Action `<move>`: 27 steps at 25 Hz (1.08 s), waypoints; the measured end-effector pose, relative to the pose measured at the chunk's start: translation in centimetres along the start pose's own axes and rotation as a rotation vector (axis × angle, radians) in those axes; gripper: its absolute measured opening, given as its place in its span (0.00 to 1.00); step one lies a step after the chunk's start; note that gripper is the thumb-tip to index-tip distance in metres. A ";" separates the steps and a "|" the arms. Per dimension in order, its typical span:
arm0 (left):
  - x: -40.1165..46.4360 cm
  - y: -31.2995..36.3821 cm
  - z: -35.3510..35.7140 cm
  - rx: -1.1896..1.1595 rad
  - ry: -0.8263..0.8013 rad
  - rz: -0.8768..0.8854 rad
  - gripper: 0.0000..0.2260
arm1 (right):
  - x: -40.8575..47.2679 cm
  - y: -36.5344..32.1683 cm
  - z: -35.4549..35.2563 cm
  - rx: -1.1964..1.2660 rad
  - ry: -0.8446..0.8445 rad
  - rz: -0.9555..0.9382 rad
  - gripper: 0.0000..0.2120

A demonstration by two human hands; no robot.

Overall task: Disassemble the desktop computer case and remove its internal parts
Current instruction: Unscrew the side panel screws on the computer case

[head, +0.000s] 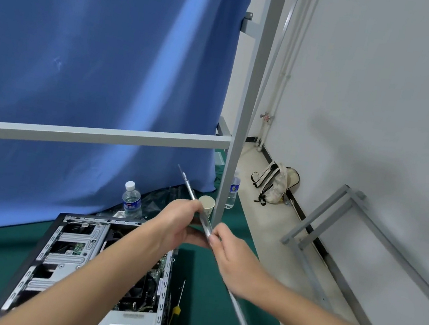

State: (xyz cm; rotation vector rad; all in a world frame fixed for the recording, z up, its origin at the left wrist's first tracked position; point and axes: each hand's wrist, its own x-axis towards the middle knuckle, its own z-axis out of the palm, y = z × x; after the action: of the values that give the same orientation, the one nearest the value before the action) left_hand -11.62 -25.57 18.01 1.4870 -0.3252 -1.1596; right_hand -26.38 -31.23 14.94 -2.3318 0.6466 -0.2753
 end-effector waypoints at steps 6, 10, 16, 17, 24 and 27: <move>1.3 -2.8 1.9 0.085 -0.004 -0.101 0.08 | 0.6 2.3 1.9 0.059 0.075 0.149 0.11; 1.8 -5.4 2.2 -0.129 -0.110 -0.084 0.18 | 1.6 3.5 2.3 0.156 0.146 0.279 0.10; 1.0 -8.4 1.8 -0.079 -0.384 -0.190 0.30 | 1.7 5.4 2.8 0.390 0.185 0.397 0.11; 1.0 -8.6 1.7 -0.066 -0.404 -0.187 0.31 | 1.6 5.8 2.9 0.415 0.179 0.418 0.11; 1.3 -11.1 1.4 0.023 -0.416 -0.152 0.33 | 0.7 7.6 3.4 0.527 -0.004 0.470 0.10; 0.9 -12.9 1.1 0.029 -0.473 -0.139 0.44 | 0.3 7.9 4.0 0.522 -0.035 0.448 0.10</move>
State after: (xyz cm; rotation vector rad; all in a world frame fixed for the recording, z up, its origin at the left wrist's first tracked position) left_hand -17.08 -23.07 6.54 1.2611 -0.5679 -1.6239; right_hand -27.65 -34.11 6.63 -1.6440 0.9304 -0.1688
